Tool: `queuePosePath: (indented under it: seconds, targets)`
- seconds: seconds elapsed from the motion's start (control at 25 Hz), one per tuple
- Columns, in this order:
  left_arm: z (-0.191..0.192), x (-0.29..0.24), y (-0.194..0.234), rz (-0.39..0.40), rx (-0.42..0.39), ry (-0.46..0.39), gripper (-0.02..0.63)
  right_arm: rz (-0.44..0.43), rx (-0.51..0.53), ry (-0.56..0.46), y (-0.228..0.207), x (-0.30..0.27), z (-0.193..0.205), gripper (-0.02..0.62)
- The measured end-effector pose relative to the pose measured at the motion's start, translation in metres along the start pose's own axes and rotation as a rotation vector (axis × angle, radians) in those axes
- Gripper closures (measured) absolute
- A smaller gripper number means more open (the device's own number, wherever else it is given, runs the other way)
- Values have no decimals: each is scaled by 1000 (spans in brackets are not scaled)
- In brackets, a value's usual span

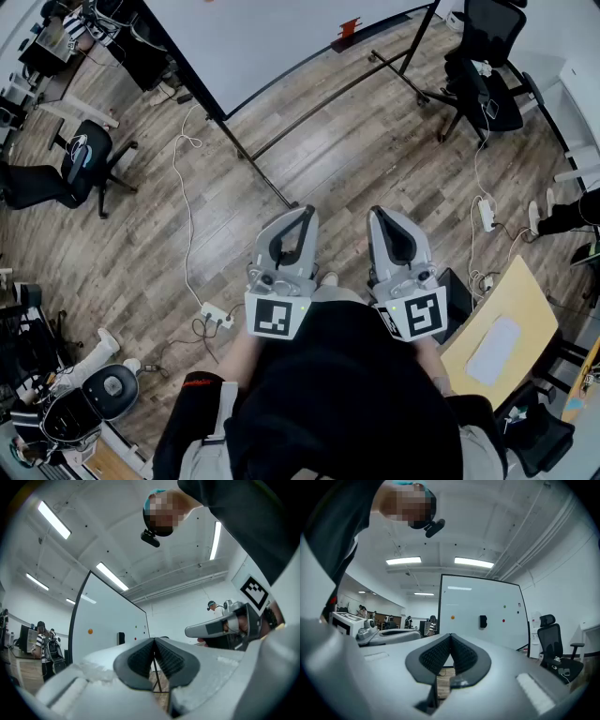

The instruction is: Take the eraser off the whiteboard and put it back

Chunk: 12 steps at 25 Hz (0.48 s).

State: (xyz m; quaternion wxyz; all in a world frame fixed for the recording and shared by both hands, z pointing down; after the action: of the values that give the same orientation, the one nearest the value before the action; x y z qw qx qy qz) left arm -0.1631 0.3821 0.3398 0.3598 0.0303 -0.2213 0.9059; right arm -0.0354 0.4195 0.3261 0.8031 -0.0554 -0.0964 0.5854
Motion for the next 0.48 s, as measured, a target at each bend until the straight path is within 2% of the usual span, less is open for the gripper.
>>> queuePosePath:
  seconds: [0.16, 0.32, 0.48]
  targets:
    - [-17, -8, -6, -10, -9, -38, 603, 32, 0, -21, -5, 16, -9, 595]
    - [-16, -6, -8, 33, -21, -39, 604, 79, -11, -36, -2, 21, -6, 595]
    - [-18, -6, -7, 45, 8, -49, 603, 94, -20, -18, 9, 27, -2, 595]
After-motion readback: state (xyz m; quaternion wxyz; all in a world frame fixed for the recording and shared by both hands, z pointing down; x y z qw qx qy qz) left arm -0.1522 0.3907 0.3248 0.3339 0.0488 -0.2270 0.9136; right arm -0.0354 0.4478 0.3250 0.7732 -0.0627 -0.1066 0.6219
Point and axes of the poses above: the fingertips, and each gripper's own axes: x backward along the fingers, y to its left, z out of its underside, the point moved 4 cm from there along x, backward along the fingers, and after that the axes turned 12 degrees about -x, right-handed, at the moved point
